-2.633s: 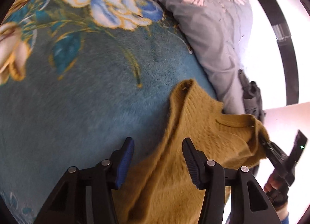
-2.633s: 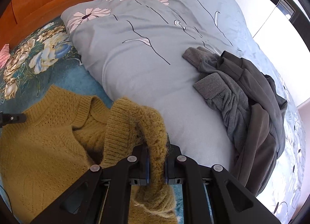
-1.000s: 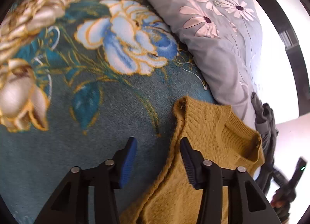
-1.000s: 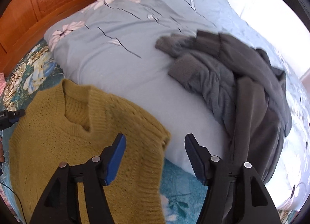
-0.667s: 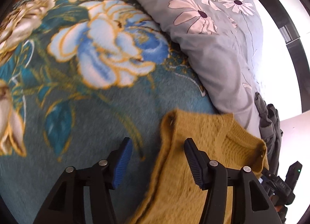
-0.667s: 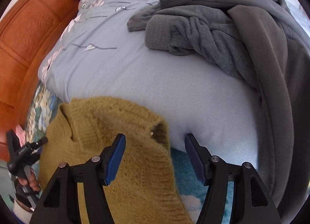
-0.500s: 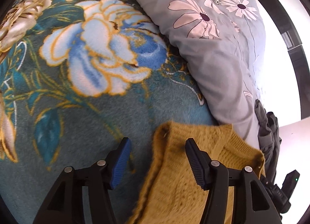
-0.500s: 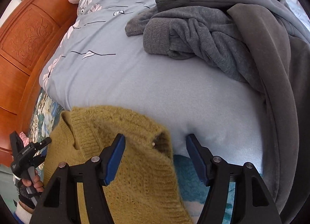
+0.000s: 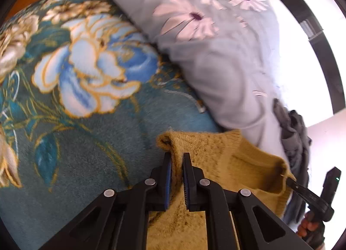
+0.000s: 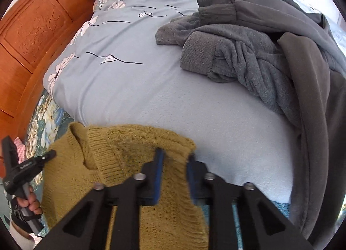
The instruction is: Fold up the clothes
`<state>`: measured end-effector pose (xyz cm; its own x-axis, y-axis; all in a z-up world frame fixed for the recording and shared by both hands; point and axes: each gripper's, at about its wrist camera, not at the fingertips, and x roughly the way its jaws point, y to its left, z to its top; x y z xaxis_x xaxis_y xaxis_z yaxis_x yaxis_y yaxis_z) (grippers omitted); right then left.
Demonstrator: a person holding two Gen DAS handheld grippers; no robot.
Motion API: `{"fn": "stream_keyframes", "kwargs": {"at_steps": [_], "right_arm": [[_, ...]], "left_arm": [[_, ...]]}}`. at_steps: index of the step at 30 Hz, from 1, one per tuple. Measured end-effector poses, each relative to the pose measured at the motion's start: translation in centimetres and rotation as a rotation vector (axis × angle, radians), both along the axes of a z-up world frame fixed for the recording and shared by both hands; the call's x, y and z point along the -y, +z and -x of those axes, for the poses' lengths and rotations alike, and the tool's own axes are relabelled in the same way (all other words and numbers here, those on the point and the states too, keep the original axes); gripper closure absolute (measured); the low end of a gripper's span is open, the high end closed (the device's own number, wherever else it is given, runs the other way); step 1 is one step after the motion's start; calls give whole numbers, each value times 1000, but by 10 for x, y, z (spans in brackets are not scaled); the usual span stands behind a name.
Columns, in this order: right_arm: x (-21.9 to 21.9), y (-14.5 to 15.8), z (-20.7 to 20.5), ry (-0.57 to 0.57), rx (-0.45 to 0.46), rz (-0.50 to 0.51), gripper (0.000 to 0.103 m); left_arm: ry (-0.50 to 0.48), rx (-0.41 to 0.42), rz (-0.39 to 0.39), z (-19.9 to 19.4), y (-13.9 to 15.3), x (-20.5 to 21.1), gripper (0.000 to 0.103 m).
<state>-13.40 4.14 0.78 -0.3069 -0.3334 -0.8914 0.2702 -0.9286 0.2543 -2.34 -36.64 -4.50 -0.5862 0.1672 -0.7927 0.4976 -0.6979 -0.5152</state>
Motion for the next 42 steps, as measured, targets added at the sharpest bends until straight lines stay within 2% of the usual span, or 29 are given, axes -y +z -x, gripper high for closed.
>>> {"fn": "stream_keyframes", "kwargs": {"at_steps": [4,8,12,17,22,29,31,33,35,36,38,39,40,42], "right_arm": [[-14,16,-14,-11,-23,85,93],[-25,46,-41,29,-78,170,93],[-44,72,-76,64,-122,246,93],[-75,83,-122,80,-136,292,93],[-104,64,-170,67,-77,301,93],[-130,14,-225,7,51,297,94],[-139,1,-235,-27,87,305,94],[-151,-9,-241,-74,132,312,93],[-163,-16,-247,-126,165,337,92],[-169,-18,-251,-154,178,356,92],[-179,-19,-257,-196,189,398,92],[-182,-18,-259,-209,187,420,88],[-184,-17,-262,-222,186,443,82],[-182,-18,-264,-238,204,505,54]], "left_arm": [[-68,-77,17,-19,26,-5,93],[-125,-146,30,-43,51,-14,93],[-129,-212,38,-79,76,-26,93],[-108,-215,47,-140,83,-48,93],[-35,-161,11,-193,63,-68,93],[91,-8,-63,-253,14,-93,94],[144,13,-132,-269,1,-94,94],[200,-8,-247,-285,-9,-93,92],[241,-51,-321,-296,-13,-94,91],[253,-60,-341,-298,-14,-96,87],[259,-59,-360,-296,-15,-98,70],[260,-60,-372,-293,-16,-99,57],[261,-61,-385,-291,-17,-100,47],[259,-48,-413,-281,-22,-99,41]]}}
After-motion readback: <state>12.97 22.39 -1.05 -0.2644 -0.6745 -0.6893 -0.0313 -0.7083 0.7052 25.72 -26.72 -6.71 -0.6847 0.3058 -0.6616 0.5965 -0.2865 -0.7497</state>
